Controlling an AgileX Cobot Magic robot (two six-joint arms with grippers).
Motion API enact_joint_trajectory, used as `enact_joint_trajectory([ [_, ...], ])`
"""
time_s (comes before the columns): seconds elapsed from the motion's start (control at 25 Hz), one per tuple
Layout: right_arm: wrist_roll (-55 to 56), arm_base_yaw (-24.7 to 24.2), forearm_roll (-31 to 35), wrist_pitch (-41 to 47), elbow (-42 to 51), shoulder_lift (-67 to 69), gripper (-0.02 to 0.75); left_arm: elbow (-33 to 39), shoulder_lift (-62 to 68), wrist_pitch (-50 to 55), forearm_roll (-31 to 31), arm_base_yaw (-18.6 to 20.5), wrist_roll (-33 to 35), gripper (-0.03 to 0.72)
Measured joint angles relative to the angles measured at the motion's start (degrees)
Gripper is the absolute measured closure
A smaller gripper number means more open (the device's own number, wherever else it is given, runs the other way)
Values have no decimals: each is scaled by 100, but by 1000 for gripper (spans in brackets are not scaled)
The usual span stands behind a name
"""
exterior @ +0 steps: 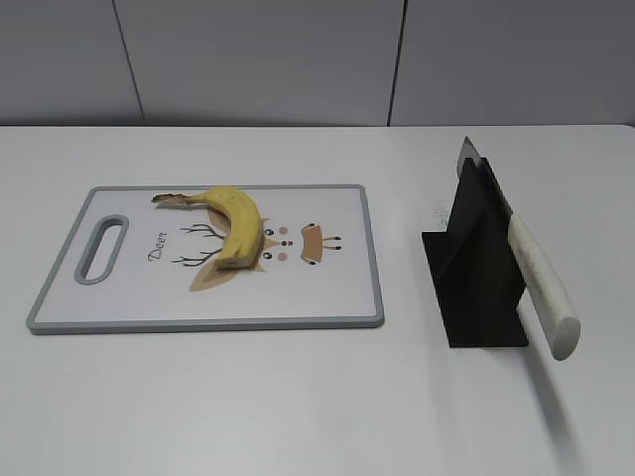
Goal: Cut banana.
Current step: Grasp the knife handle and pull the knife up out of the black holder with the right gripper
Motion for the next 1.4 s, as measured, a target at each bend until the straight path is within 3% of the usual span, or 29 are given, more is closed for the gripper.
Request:
enact_joint_trajectory([
  [0.36, 87, 69, -109, 7, -592, 1393, 304, 0, 0, 0, 0, 0, 0, 103],
  [1.12, 487, 1473, -209, 1, -1825, 3985, 312, 0, 0, 0, -1, 0, 0, 103],
  [1.4, 1014, 2256, -401, -4, -2149, 5013, 312, 0, 0, 0, 4, 0, 0, 103],
])
